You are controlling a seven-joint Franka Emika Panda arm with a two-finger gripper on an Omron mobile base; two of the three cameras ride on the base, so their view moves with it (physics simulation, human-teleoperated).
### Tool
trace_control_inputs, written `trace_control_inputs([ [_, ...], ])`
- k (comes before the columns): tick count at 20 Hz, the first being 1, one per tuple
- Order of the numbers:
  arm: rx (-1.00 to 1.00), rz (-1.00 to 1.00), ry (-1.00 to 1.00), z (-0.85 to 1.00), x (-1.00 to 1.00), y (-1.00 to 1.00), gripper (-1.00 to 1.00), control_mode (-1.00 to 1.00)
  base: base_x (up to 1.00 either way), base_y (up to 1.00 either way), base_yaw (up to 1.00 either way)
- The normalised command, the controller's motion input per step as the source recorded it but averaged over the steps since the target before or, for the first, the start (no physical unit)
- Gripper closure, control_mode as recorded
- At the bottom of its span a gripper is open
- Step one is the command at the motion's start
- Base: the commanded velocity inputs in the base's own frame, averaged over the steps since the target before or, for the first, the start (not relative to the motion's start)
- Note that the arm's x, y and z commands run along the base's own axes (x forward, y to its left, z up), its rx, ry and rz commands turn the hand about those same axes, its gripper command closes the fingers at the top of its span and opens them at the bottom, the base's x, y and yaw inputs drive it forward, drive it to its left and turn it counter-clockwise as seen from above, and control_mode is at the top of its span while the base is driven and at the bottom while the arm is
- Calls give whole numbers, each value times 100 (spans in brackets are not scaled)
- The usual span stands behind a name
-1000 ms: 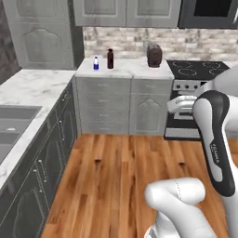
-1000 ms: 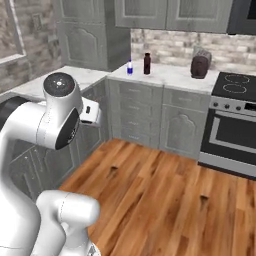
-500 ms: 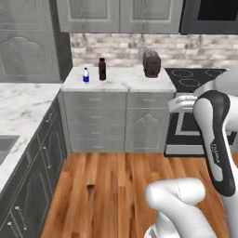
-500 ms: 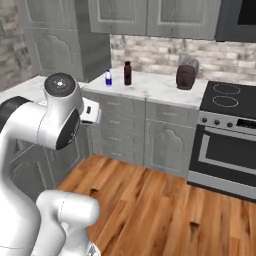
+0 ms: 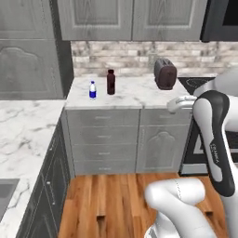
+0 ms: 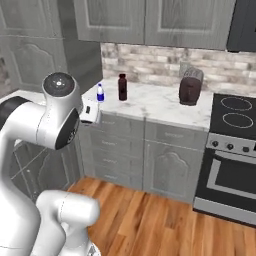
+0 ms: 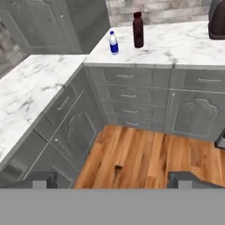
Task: Place the drinks on the dining counter in a tight cluster.
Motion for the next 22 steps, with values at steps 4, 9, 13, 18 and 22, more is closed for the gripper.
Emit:
trace_control_inputs([
  [4, 0, 0, 0, 0, 0, 0, -100, 100, 99, 13, -11],
  [9, 0, 0, 0, 0, 0, 0, -100, 100, 73, 6, -14],
  [13, 0, 0, 0, 0, 0, 0, -100, 100, 44, 32, -12],
  [18, 0, 0, 0, 0, 0, 0, -100, 100, 34, 46, -11],
  [22, 0, 0, 0, 0, 0, 0, -100, 100, 54, 51, -13],
])
